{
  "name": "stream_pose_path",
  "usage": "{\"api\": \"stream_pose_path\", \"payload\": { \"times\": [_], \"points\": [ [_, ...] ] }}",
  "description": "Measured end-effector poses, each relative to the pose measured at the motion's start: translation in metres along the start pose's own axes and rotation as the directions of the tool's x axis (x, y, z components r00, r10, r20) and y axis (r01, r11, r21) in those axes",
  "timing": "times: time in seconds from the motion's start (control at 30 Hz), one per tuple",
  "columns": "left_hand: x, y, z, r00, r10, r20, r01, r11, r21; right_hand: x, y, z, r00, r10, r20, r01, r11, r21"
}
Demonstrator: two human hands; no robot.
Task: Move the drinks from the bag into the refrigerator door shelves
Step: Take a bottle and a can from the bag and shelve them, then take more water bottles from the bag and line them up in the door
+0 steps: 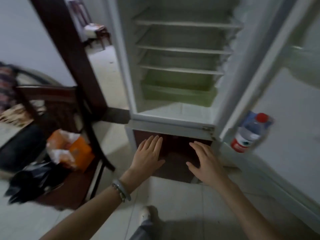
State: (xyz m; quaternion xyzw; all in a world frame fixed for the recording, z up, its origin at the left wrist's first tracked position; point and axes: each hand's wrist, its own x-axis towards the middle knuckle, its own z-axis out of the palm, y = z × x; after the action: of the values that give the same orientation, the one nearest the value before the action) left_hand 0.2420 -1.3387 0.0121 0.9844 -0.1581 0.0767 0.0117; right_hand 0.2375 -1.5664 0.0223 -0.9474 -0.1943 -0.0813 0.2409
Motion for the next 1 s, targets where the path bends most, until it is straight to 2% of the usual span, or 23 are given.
{"api": "stream_pose_path", "payload": {
  "times": [0.17,0.27,0.4,0.57,0.77,1.0],
  "points": [
    [-0.07,-0.07,0.0,0.967,-0.25,0.04,0.246,0.965,0.09,0.041,-0.069,0.045,0.963,-0.229,0.143,0.222,0.973,0.067],
    [-0.103,-0.109,-0.007,0.919,-0.391,0.049,0.383,0.916,0.121,0.07,-0.114,0.073,0.92,-0.325,0.22,0.303,0.945,0.127],
    [-0.137,-0.169,-0.01,0.864,-0.503,0.008,0.501,0.861,0.088,0.11,-0.177,0.113,0.858,-0.434,0.274,0.393,0.899,0.194],
    [-0.176,-0.25,-0.01,0.781,-0.624,0.036,0.621,0.781,0.07,0.16,-0.252,0.167,0.815,-0.488,0.313,0.429,0.871,0.24],
    [-0.207,-0.333,-0.013,0.731,-0.682,0.023,0.68,0.731,0.059,0.211,-0.327,0.225,0.796,-0.506,0.331,0.45,0.862,0.235],
    [-0.209,-0.401,0.005,0.655,-0.742,0.143,0.747,0.665,0.023,0.254,-0.369,0.277,0.767,-0.512,0.387,0.432,0.858,0.279]
  ]
}}
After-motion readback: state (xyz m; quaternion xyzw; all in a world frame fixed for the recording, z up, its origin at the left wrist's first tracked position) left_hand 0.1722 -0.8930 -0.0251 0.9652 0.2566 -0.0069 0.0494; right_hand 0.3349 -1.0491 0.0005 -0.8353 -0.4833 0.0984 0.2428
